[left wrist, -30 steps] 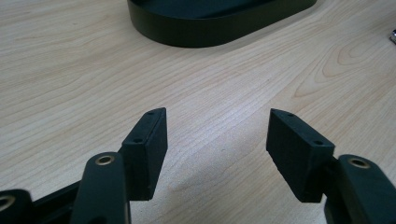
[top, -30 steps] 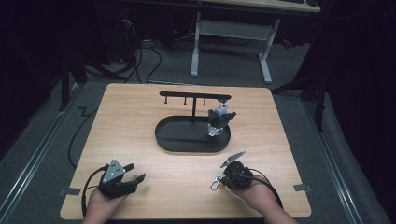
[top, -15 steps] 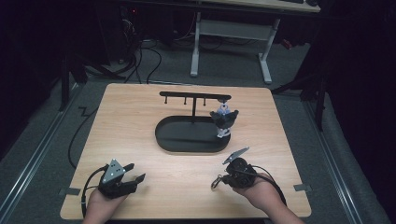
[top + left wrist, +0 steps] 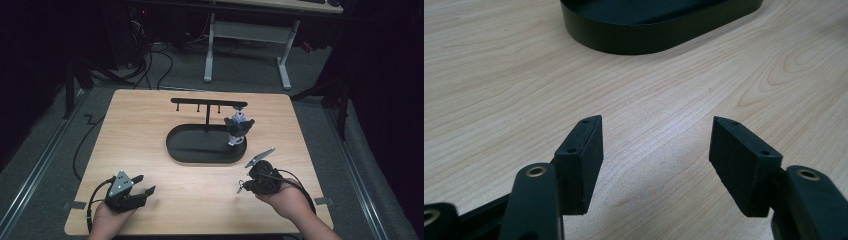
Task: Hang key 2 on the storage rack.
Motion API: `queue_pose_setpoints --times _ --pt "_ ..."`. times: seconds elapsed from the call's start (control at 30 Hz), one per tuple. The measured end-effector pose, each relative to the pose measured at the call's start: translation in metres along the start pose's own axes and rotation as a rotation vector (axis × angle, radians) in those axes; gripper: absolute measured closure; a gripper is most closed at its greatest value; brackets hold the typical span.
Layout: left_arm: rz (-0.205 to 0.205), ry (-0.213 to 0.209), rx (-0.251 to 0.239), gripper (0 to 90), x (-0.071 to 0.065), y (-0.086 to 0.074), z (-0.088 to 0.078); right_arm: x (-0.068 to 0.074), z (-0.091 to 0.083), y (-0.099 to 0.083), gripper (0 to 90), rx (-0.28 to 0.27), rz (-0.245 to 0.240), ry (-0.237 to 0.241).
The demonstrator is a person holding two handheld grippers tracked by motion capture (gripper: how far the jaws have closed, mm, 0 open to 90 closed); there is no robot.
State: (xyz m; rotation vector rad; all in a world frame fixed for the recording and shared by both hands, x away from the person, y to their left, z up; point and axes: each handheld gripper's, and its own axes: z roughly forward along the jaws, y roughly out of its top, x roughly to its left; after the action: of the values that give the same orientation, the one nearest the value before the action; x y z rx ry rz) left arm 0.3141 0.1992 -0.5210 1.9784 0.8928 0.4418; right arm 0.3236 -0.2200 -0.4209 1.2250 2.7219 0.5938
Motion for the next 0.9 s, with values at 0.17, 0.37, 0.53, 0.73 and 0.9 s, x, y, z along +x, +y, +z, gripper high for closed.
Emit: queue_pose_setpoints --times 0.17,0.37,0.53,0.73,0.9 --pt "0.006 0.001 -0.001 39.1 0.000 0.000 -0.001 -0.003 -0.007 0.003 89.3 0.014 0.014 -0.015" --pt "0.003 0.000 0.000 39.1 0.000 0.000 -0.001 -0.006 -0.012 0.010 89.3 0.021 0.024 -0.018" --pt "0.002 0.004 -0.002 39.1 0.000 0.000 -0.001 -0.007 -0.016 0.018 89.3 0.014 0.018 -0.017" --pt "0.003 0.000 0.001 39.1 0.000 -0.001 -0.001 -0.010 -0.023 0.031 89.3 0.017 0.027 -0.022" --pt "0.000 0.003 -0.002 39.1 0.001 -0.001 -0.001 -0.013 -0.029 0.043 89.3 0.027 0.037 -0.026"
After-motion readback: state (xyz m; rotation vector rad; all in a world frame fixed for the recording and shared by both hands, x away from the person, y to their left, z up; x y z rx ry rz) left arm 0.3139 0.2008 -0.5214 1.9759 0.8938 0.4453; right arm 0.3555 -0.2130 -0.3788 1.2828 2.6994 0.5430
